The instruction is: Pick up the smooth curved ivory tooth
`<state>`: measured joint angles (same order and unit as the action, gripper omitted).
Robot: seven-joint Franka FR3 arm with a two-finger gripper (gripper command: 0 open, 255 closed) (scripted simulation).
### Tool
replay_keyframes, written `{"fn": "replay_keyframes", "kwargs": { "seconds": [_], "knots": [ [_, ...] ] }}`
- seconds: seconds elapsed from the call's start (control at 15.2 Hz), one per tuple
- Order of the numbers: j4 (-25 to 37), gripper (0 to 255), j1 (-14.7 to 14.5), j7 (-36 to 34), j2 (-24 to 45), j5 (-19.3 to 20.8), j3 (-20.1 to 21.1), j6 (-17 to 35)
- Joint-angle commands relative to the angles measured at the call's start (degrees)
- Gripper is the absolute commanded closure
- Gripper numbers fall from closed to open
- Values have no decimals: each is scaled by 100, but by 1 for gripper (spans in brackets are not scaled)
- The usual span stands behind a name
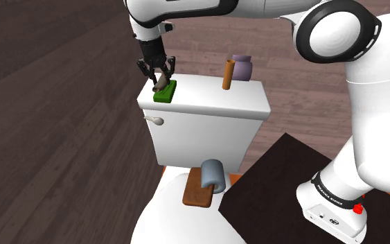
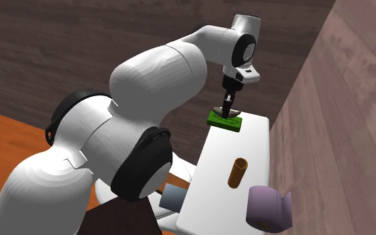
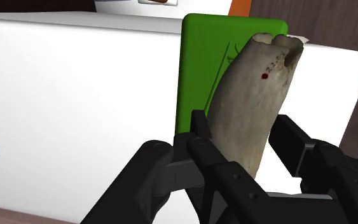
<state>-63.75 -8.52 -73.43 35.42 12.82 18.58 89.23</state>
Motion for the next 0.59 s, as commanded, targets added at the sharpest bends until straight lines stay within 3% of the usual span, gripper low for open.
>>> {"fn": "replay_keyframes", "kwargs": {
  "seconds": [0.0,0.53],
  "knots": [
    [-1,255,-1,0,6,1,0,5],
    [69,255,-10,5,-1,-1,2,-70]
  ]
}}
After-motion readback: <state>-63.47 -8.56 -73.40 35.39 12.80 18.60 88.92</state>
